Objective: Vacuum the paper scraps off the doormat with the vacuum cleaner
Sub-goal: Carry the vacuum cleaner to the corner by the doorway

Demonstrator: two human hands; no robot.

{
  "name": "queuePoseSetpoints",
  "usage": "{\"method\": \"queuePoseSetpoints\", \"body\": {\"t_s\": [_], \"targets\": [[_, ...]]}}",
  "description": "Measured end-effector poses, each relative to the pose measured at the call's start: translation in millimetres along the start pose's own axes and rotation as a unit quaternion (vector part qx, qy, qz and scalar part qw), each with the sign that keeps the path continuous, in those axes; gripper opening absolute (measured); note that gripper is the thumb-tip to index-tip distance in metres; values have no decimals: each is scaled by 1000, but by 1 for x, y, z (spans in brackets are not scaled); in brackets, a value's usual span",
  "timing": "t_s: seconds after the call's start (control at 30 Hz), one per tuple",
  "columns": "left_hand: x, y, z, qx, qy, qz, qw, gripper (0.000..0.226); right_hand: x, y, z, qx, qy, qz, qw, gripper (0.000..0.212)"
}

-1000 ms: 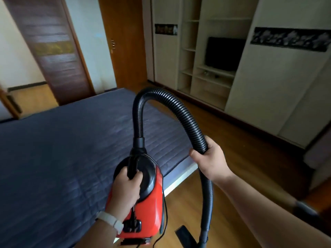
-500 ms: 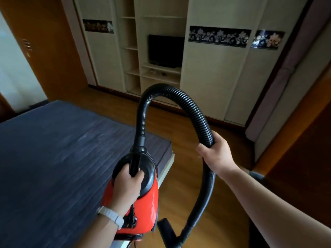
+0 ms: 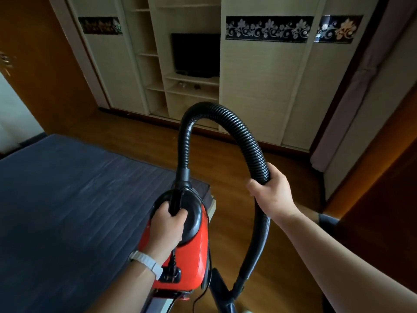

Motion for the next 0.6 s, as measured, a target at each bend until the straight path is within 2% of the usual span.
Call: {"method": "queuePoseSetpoints", "body": {"t_s": [0.23,0.4,0.6], "targets": [[-56,79,-69,2,41,-68,997,11,-35,-23,-104,19,15,-45,999,17],[-92,130,-108,5,46,-56,997,5,-50,-35,-170,19,5,-50,999,18],[-118,189,-169,17,35,-39,998,11,-69,-31,-246,14,5,-46,999,21]]}}
Point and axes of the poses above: each hand's wrist, its own z-axis away from the middle knuckle, its own y-axis out of the palm, x = y × z, the point moved 2 cm from there along -z, towards the middle knuckle, and after that the axes turned 9 degrees about -x, right-handed, at the moved point
